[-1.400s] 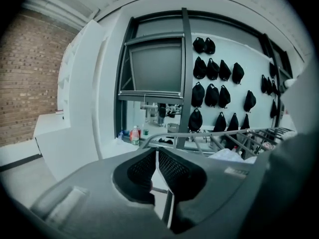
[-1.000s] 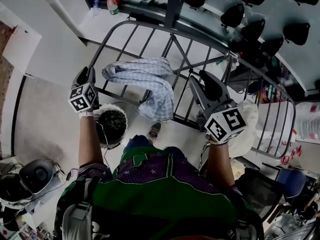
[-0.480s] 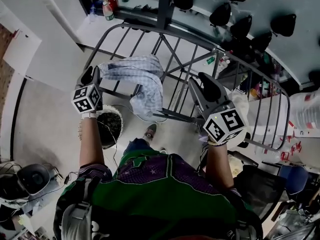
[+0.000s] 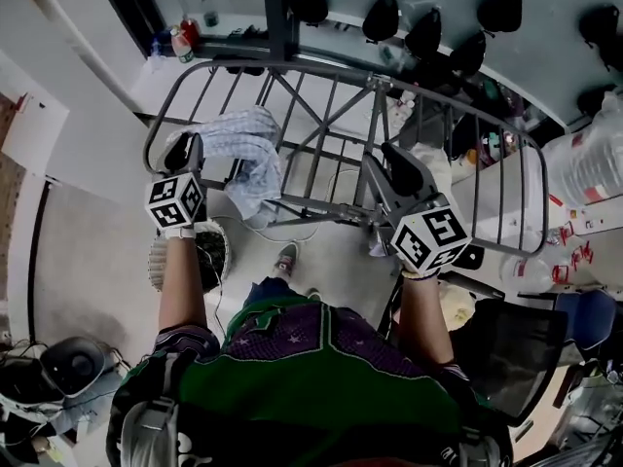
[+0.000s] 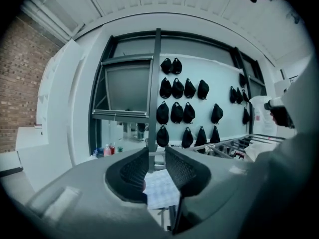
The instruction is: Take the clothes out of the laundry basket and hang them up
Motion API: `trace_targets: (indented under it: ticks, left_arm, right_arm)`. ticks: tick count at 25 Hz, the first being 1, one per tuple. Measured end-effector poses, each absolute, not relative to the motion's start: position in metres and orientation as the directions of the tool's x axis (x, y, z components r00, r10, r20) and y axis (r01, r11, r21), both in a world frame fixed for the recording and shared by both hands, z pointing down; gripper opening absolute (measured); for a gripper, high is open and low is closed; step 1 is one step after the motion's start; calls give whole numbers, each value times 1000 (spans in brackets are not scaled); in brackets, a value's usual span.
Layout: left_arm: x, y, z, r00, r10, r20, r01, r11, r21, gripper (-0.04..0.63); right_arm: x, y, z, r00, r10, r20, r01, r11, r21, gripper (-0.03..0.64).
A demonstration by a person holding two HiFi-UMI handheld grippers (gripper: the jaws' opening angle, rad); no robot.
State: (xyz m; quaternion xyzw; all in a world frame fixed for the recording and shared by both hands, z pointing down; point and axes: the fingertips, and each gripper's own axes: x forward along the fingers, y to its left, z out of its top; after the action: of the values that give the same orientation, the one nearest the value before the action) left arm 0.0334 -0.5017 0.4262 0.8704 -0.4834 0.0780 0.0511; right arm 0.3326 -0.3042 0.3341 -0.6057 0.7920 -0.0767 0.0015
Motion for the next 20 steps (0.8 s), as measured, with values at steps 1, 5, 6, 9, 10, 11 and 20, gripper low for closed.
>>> trace_targets:
  ticks: [1,5,6,9,10,11,20]
  left_arm:
    - [44,-493,421,533,-828,173,-841,-540,8,115]
    - [79,-458,401,591,-796,130,-803,-595,3,115]
    - [87,-450,397,603,-789,117,-795,-607,9,117]
    - [110,-425,386,642,-761,94,-765,-644,16,117]
    - [117,-416,383,656,-750,90,-753,-657,12,117]
    - [123,-408,380,668,-740,85,-743,-670,6,117]
    - [162,-340,341,748,-664,11,-664,-747,27,115]
  right_arm:
    - [340,-297,338,-253,-963,96,-963,240,-126,132]
    - [364,-266,346,-200,-975,101,-973,185,-137,132]
    - [369,-258,346,-187,-977,100,-976,173,-136,132]
    - [384,-236,349,-151,-983,102,-982,138,-129,132]
    - [389,-229,349,-140,-985,102,-984,127,-126,132]
    - [393,-221,349,-128,-987,100,-986,116,-123,132]
    - [434,-155,339,13,-998,61,-996,-18,-90,132]
